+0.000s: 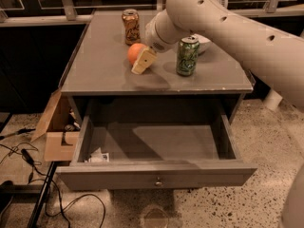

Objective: Place orange into top drawer

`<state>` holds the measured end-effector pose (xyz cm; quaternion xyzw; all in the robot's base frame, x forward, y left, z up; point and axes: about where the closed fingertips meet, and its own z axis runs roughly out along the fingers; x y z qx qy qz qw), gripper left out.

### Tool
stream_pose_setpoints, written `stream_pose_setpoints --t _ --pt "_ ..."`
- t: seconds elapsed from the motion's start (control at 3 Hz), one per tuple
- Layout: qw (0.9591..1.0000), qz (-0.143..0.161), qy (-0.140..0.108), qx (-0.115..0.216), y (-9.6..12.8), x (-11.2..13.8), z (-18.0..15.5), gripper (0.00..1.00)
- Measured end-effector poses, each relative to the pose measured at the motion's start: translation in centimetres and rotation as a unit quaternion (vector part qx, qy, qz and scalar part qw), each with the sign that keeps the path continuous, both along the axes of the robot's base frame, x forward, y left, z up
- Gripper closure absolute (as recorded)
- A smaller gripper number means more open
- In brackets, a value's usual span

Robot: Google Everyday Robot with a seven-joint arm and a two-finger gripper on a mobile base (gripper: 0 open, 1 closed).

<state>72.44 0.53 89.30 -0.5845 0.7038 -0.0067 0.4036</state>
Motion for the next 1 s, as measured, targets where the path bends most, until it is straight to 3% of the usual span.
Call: stream_pose_setpoints --t 1.0 --pt "0.9992 -0.016 0.031 0.02 1.2 2.7 -2.7 0.15"
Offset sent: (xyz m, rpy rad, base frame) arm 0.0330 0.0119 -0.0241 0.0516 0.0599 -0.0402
